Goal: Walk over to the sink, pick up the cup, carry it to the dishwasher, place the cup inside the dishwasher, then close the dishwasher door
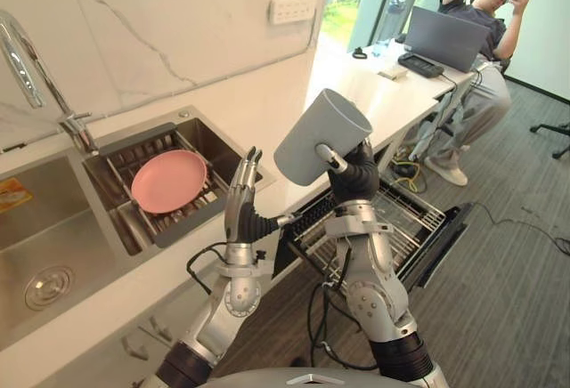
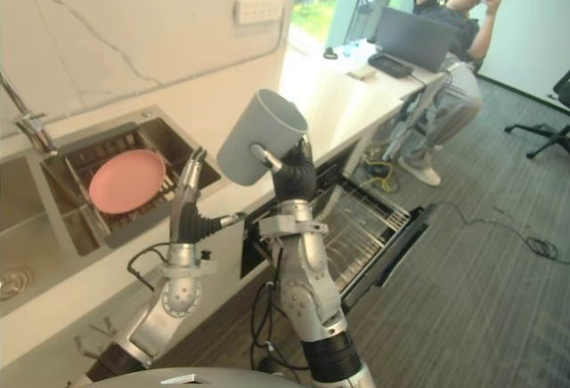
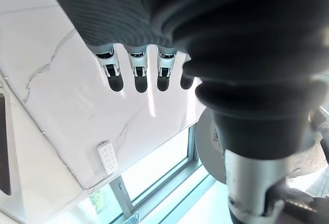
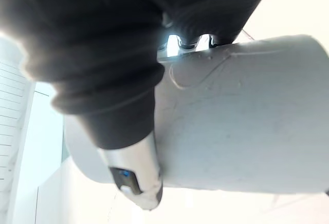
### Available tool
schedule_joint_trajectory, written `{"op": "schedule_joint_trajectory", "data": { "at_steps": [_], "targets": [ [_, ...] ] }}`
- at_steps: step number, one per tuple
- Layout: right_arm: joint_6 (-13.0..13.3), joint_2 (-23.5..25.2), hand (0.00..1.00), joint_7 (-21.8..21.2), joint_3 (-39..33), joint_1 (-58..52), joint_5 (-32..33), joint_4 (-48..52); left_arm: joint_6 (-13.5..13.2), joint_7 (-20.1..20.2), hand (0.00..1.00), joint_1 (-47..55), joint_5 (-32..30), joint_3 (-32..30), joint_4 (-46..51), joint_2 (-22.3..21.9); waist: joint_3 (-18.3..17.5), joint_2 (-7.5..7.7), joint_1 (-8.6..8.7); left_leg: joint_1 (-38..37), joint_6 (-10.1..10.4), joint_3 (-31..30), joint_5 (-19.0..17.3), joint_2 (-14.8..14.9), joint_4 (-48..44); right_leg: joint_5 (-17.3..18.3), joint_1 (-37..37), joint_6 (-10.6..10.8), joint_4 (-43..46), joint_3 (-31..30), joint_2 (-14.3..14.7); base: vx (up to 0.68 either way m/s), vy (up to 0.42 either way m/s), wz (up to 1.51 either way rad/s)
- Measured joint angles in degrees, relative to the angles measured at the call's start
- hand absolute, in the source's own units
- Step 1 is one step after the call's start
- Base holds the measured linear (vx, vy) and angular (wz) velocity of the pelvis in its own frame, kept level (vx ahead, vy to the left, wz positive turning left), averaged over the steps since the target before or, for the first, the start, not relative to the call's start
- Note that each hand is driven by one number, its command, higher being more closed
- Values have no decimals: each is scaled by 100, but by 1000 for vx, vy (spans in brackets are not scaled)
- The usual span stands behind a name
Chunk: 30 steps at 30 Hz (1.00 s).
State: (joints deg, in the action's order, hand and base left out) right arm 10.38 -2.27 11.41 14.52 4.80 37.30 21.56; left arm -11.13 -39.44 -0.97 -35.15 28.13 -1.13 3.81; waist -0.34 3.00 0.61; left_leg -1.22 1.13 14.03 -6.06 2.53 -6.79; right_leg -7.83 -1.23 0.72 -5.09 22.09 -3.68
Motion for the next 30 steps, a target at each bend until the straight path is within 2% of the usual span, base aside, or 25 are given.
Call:
{"op": "schedule_joint_trajectory", "data": {
  "at_steps": [3, 5, 7, 8, 10, 13, 19, 24, 27, 30],
  "targets": [
    [75, 15, 100, 66, -169, 0, 134, 19, -115, 127, 0, 0, 200, -47, -5, -32, 23, 17, 6, 0, 0, 3, 0, 0, 1, 0, 0, 0, 0, -2, 0, 0, 0, 0],
    [108, 17, 100, 163, -294, 0, 201, 49, -363, 467, 0, 0, 501, -45, -8, -35, 28, 20, 5, -2, 0, 5, 0, 0, 2, -1, 0, 0, 0, -3, 0, 0, 0, 0],
    [120, 53, 100, 190, -504, 0, 290, 228, -653, 976, 0, 0, 949, 12, -7, -36, 61, 15, 10, -8, -1, 14, 0, -1, 2, -3, 1, -2, 0, -12, 0, 0, 0, 0],
    [144, 72, 100, 190, -557, 1, 288, 290, -708, 1092, 0, 0, 1082, 62, -9, -36, 70, 13, 14, -8, 0, 15, 0, -1, 2, -3, 1, -1, 0, -14, 0, 0, 0, 0],
    [274, 107, 100, 282, -745, 3, 285, 512, -881, 1571, 0, 1, 1590, 330, -9, -40, 90, 16, 46, -11, -1, 23, -1, -1, 4, -2, 0, -1, 0, -21, 0, 0, 0, 0],
    [330, 108, 100, 409, -970, 3, 285, 622, -1053, 1995, 0, 0, 1957, 587, -6, -46, 118, 17, 87, -41, -2, 75, -3, -1, 13, -4, 0, 2, 0, -75, 1, -3, 6, -8],
    [360, 101, 100, 443, -1320, 1, 283, 690, -1067, 2661, 0, -2, 2716, 985, -2, -65, 239, 11, 186, -76, 2, 192, -34, 10, 28, -12, -10, 13, 0, -120, 3, -18, 1, -11],
    [339, 64, 100, 565, -1555, -3, 263, 735, -1044, 3151, 0, -5, 2989, 1347, -2, -72, 266, -14, 258, -71, -7, 320, -47, 12, 16, -39, -87, 32, 2, -265, 9, 12, 15, -12],
    [275, 50, 100, 590, -1746, -75, -10, 909, -901, 3552, 0, -49, 3139, 1676, -130, -102, 411, -15, 311, -71, -26, 405, -89, 9, -9, -70, -109, 47, 2, -353, 7, -6, 26, -17],
    [219, -141, 100, 539, -1966, -177, -423, 962, -685, 3871, 0, -63, 3244, 1910, -741, -135, 451, -19, 388, 61, -43, 510, -153, 8, -18, -81, -236, 86, 2, -433, -1, -22, 25, -16]
  ]
}}
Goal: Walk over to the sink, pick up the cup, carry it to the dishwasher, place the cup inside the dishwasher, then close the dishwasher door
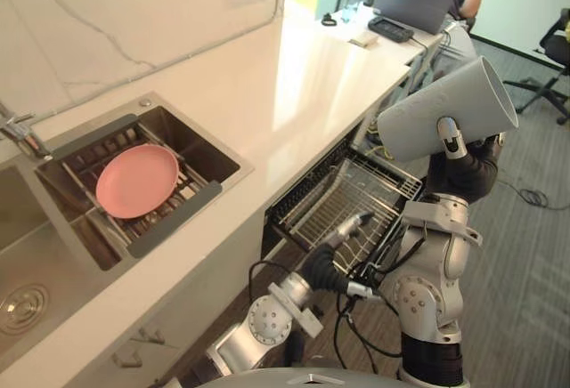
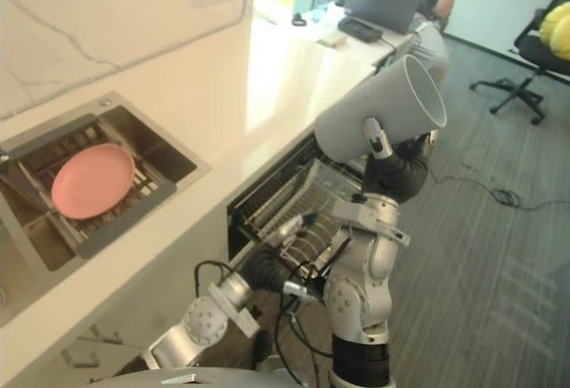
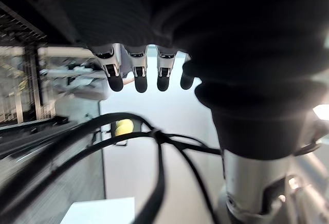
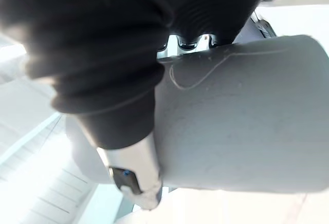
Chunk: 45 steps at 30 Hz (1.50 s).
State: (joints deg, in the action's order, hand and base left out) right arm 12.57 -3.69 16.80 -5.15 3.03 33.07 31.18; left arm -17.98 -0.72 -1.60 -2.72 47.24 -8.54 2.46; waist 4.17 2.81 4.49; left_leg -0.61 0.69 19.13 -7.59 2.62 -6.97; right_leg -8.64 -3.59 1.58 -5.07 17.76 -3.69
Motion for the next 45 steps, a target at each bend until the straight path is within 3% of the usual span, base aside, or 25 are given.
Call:
{"op": "schedule_joint_trajectory", "data": {
  "at_steps": [4, 8, 14, 17, 21, 26, 31, 35, 41, 45],
  "targets": [
    [-59, -416, 100, -84, -601, -62, -278, -99, 360, 97, 0, 43, 30, -181, -1095, 14, 153, -8, 159, 179, -7, 43, -5, -4, -9, -16, -202, 15, 2, -23, -7, 22, 16, -7],
    [-102, -741, 100, -188, -1182, -66, -467, -408, 413, -69, 0, 169, 26, -859, -1696, 165, 348, -72, 220, 254, 7, -21, -15, 0, -97, -108, -276, -83, 40, -10, -8, 77, 6, 3],
    [-388, -932, 100, -382, -1517, -51, -1300, -1206, 332, -846, 0, 412, -406, -2238, -2989, 483, 629, -138, 182, 363, -44, -116, -48, -19, -93, -102, -283, -55, 2, 45, -41, -19, 13, 9],
    [-654, -1050, 100, -358, -1592, -17, -1673, -1581, 257, -1325, 0, 600, -762, -2846, -3406, 653, 823, -170, 144, 457, -60, -204, -26, -21, -119, -101, -355, -52, 8, 147, -52, 8, -7, 13],
    [-942, -1331, 100, -131, -1602, 419, -1994, -2157, 172, -1896, 0, 579, -1120, -3436, -3527, 703, 1271, -268, 24, 698, -68, -319, -24, -29, -285, -170, -475, -55, 38, 197, -79, -25, -7, 12],
    [-1240, -1499, 100, 96, -1599, 837, -2005, -2929, 228, -2372, 0, 410, -1174, -3879, -3478, 596, 1559, -307, -118, 987, -130, -428, 43, -82, -359, -248, -688, -41, 39, 196, -133, -26, 15, 14],
    [-1366, -1600, 100, 114, -1595, 1131, -2009, -3655, 493, -2387, 0, 322, -1393, -4269, -3472, 286, 1756, -337, -136, 1243, -175, -536, 88, -129, -428, -307, -856, 12, 40, 181, -199, -15, 26, 11],
    [-1437, -1927, 100, 29, -1583, 1341, -1998, -4230, 498, -2378, 0, 236, -1396, -4278, -3348, 254, 1883, -399, -173, 1375, -184, -628, 89, -131, -501, -307, -897, 13, 39, 178, -205, -37, -3, 10],
    [-1467, -2521, 100, -444, -1500, 1867, -2000, -5270, 574, -2262, 0, 150, -1398, -4433, -3351, 167, 2025, -578, -254, 1582, -190, -684, 136, -129, -595, -328, -1040, -16, 41, 187, -204, -20, -17, 4],
    [-1470, -2732, 100, -702, -1270, 2141, -2002, -5835, 575, -2253, 0, 103, -1395, -4438, -3353, 161, 2046, -600, -258, 1644, -184, -790, 167, -139, -610, -330, -1056, -19, 40, 231, -205, -21, -10, 10]
  ]
}}
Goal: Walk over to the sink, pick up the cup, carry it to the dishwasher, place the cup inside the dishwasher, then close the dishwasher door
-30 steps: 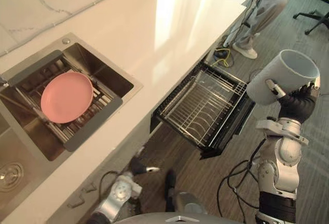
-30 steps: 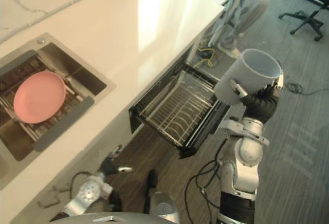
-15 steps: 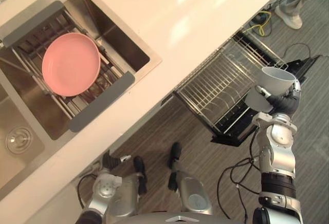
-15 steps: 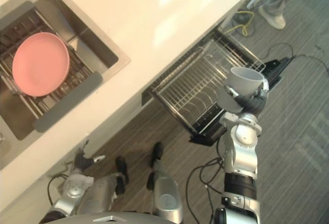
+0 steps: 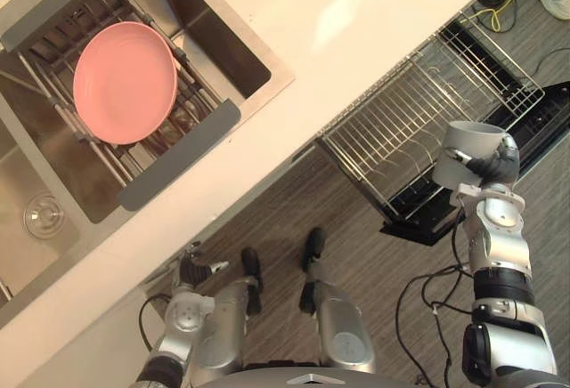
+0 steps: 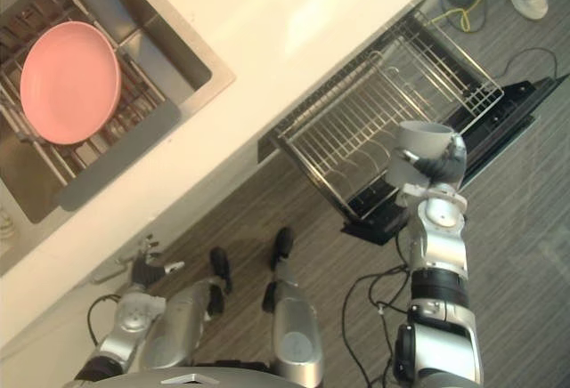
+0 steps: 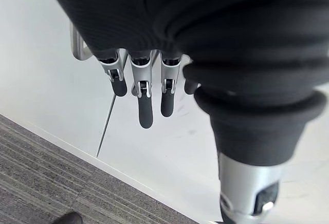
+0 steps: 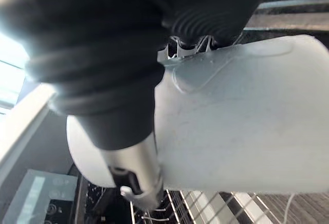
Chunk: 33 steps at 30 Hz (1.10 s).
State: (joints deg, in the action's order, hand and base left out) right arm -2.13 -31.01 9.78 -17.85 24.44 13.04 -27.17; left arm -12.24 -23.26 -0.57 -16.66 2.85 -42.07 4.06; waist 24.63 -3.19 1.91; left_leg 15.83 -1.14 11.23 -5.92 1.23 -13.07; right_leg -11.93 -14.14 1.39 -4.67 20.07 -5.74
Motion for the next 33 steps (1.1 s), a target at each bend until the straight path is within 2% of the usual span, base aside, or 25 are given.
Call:
{"op": "schedule_joint_trajectory", "data": {
  "at_steps": [3, 6, 8, 11, 14, 16, 21, 22, 26, 27, 31, 33],
  "targets": [
    [42, -292, 100, -232, 243, 347, -2, -587, 101, 0, 0, -2, 13, -22, -48, 41, 53, -53, -61, 51, 0, -45, 40, -8, -4, -3, -13, -4, 0, 70, -13, -23, -8, 12],
    [124, -596, 100, -475, 610, 788, -10, -1067, 333, -101, 0, -14, 188, -177, -195, 185, 128, -165, -149, 130, -5, -114, 87, -36, -5, -29, -70, -39, 0, 115, -28, -28, -7, 11],
    [146, -686, 100, -611, 781, 1084, -121, -1385, 360, -95, 0, -21, 195, -69, -198, 398, 163, -227, -185, 167, -8, -182, 133, -56, 19, -36, -80, -49, 0, 189, -41, -27, -11, 17],
    [219, -700, 100, -824, 1086, 1501, -257, -1752, 380, -38, 0, -58, 281, -43, -188, 370, 170, -240, -236, 237, -11, -243, 176, -66, 16, -50, -108, -65, 0, 262, -50, -21, -6, 13],
    [392, -893, 100, -1043, 1320, 1816, -467, -2093, 665, 71, 0, -58, 891, -327, -390, 414, 202, -307, -398, 270, -13, -288, 210, -82, 16, -62, -121, -67, -2, 280, -61, -25, -1, 8],
    [446, -936, 100, -1100, 1343, 1980, -582, -2164, 726, 167, 0, -57, 1072, -529, -607, 550, 217, -338, -450, 353, -21, -313, 257, -97, 30, -77, -196, -70, -3, 302, -75, -35, -2, 11],
    [504, -990, 100, -1355, 1772, 2355, -883, -2585, 679, 328, 0, -52, 1203, -540, -850, 659, 256, -408, -629, 405, -40, -343, 322, -122, 43, -103, -223, -76, -39, 374, -111, -46, 3, 12],
    [838, -982, 100, -1481, 1834, 2553, -1200, -3058, 468, 498, 0, -52, 1215, -459, -865, 658, 277, -454, -678, 410, -43, -419, 537, -198, 324, -107, -299, -79, -36, 504, -179, -45, -10, 24],
    [940, -954, 100, -1565, 1837, 2575, -1333, -3300, 415, 520, 0, -51, 1313, -312, -876, 659, 277, -465, -696, 384, -21, -481, 620, -204, 429, -108, -300, -80, -26, 561, -180, -8, -11, 11],
    [941, -935, 0, -1567, 1837, 2575, -1335, -3313, 415, 520, 0, -51, 1316, -287, -885, 658, 279, -472, -700, 383, -19, -481, 621, -204, 429, -108, -299, -81, -27, 563, -180, 0, 0, 0],
    [1041, -765, 0, -1584, 1818, 2537, -1335, -3487, 383, 525, 0, -51, 1318, -149, -896, 652, 271, -496, -706, 345, -7, -522, 693, -215, 522, -86, -281, -87, -19, 612, -186, -5, -8, 6],
    [1115, -736, 0, -1453, 1688, 2479, -1286, -3487, 278, 525, 0, -50, 1320, -39, -899, 635, 286, -582, -634, 264, 17, -676, 796, -244, 654, -53, -176, -70, -1, 780, -203, 1, -18, 29]
  ]
}}
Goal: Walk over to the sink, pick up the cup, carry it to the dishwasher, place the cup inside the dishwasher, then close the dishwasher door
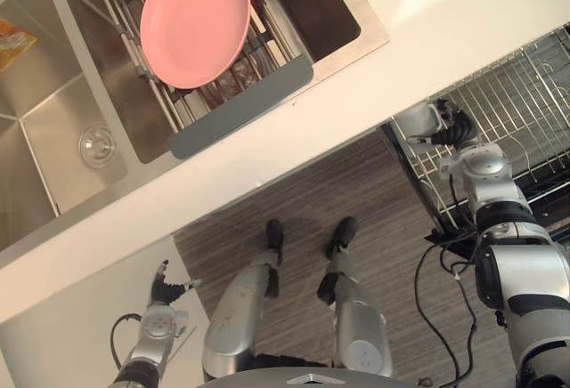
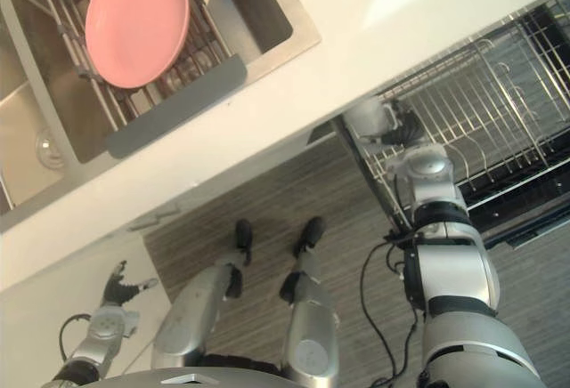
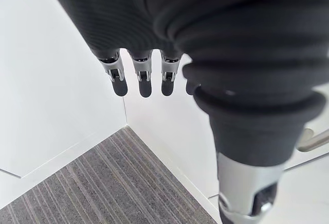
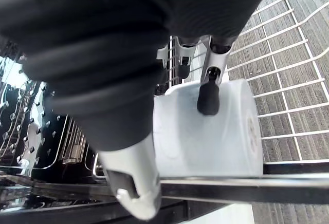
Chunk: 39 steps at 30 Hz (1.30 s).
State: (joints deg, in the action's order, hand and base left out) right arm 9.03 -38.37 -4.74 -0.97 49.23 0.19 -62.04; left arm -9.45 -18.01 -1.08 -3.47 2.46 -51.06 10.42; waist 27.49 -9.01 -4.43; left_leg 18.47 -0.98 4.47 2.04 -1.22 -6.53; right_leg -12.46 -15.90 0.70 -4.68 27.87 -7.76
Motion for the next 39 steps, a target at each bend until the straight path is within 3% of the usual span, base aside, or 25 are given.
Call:
{"op": "schedule_joint_trajectory", "data": {
  "at_steps": [5, 9, 13, 17, 21, 27, 33, 39],
  "targets": [
    [401, 75, 0, 246, -254, -239, 188, 75, -79, -1, 0, 111, 3, 3, -7, -32, -13, -22, 22, -224, 38, -124, 105, -19, 197, 81, 206, 81, -1, 127, -9, -3, -8, 17],
    [646, 89, 0, 391, -642, -918, 727, 1160, -101, -36, 0, 324, -15, 2, -20, -44, -76, -10, 66, -391, 11, -105, 151, -36, 357, 124, 312, 102, -2, 144, -29, 11, 12, 6],
    [749, 368, 0, 409, -1108, -1914, 1188, 2312, -104, -48, 0, 680, -31, -40, -142, -48, -598, 91, 182, -607, 30, -2, 123, -33, 513, 139, 427, 123, 1, 105, -28, 89, 19, -8],
    [835, 1042, 0, 205, -1835, -3049, 1697, 3794, -190, -47, 0, 1123, -149, -605, -204, -198, -1159, 297, 371, -1061, 52, 230, -47, -16, 587, 274, 736, 224, -37, -57, -25, 113, 33, -26],
    [806, 1840, 0, -340, -2303, -3928, 2217, 4955, -261, -56, 0, 1536, -425, -1104, -278, -321, -1590, 476, 491, -1483, 74, 470, -203, 60, 663, 416, 1018, 182, -40, -9, 5, 84, -8, -35],
    [547, 2836, 0, -1308, -2481, -4781, 2538, 6446, -312, -220, 0, 1939, -694, -1842, -419, -644, -1990, 557, 528, -1864, 202, 639, -406, 209, 672, 542, 1340, 109, -41, -8, 140, 59, -51, -18],
    [156, 2928, 0, -1639, -2221, -4799, 2771, 6940, -312, -303, 0, 2098, -690, -2126, -408, -695, -2135, 672, 388, -2096, 206, 509, -385, 272, 674, 553, 1596, 86, -41, 122, 207, 34, -32, 9],
    [41, 2950, 0, -1895, -1802, -4617, 2977, 7032, -303, -352, 0, 2226, -706, -2563, -363, -737, -2186, 720, 212, -2151, 213, 456, -397, 269, 628, 562, 1733, 96, -41, 242, 203, -5, -4, 7]
  ]
}}
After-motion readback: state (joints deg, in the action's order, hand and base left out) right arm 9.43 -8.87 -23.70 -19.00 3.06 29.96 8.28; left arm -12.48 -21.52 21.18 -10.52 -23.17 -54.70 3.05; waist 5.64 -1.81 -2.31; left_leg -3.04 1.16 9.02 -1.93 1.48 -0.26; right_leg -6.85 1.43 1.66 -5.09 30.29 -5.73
